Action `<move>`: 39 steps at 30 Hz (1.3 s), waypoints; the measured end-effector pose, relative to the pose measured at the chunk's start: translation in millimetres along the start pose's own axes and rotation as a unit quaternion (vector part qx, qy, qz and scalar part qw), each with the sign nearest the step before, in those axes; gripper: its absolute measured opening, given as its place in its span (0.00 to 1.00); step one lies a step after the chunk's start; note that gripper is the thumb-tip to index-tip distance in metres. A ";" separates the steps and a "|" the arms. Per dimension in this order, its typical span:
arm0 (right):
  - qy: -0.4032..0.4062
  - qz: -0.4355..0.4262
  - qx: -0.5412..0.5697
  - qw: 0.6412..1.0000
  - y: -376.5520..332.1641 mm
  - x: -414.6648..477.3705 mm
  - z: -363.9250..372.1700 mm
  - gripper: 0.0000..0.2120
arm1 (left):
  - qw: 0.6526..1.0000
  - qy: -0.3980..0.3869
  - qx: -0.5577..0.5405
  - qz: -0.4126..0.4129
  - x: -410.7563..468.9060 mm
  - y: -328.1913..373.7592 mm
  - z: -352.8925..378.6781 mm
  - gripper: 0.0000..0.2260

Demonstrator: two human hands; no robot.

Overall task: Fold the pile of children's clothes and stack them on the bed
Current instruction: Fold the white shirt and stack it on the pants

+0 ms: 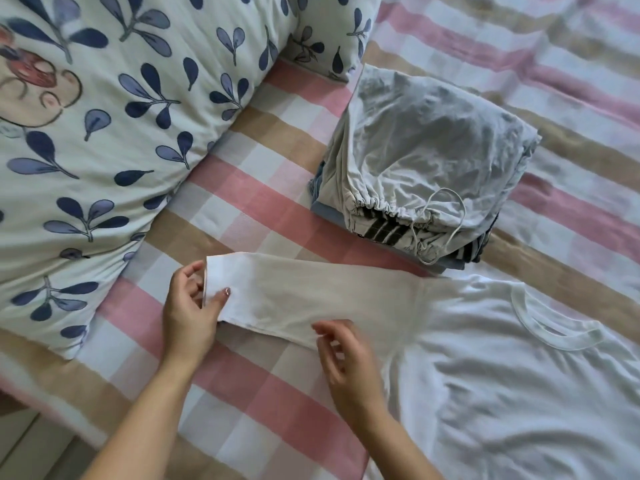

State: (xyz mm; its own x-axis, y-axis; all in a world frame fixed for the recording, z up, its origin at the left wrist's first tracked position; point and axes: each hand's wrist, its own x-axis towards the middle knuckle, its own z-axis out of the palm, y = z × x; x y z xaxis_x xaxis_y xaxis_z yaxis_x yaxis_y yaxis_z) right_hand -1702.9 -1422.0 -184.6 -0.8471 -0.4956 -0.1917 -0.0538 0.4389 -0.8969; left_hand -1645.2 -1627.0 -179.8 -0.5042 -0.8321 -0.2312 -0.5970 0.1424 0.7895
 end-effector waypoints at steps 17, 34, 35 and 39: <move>0.171 0.177 0.192 0.950 -4.1 -0.6 -69.8 0.18 | 0.972 -0.175 -0.084 0.135 -112.8 68.5 62.0 0.18; 0.417 0.221 -0.036 0.881 151.2 -90.7 -254.1 0.17 | 0.918 -0.192 0.187 0.292 -153.3 82.4 223.0 0.18; 0.407 0.230 -0.057 0.882 156.1 -90.3 -254.7 0.15 | 0.920 -0.175 0.203 0.287 -152.4 80.8 227.2 0.20; 0.395 0.245 -0.179 0.867 170.4 -92.4 -253.8 0.21 | 0.955 -0.106 0.203 0.188 -144.1 80.8 238.1 0.24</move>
State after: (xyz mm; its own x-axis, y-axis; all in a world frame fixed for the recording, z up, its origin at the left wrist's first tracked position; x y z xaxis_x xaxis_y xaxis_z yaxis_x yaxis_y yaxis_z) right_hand -1768.1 -1111.3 -218.5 -0.9046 0.4227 -0.0550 0.3743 0.7259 -0.5771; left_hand -1769.4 -1367.9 -218.1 -0.8199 -0.5601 -0.1185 -0.5201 0.6423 0.5630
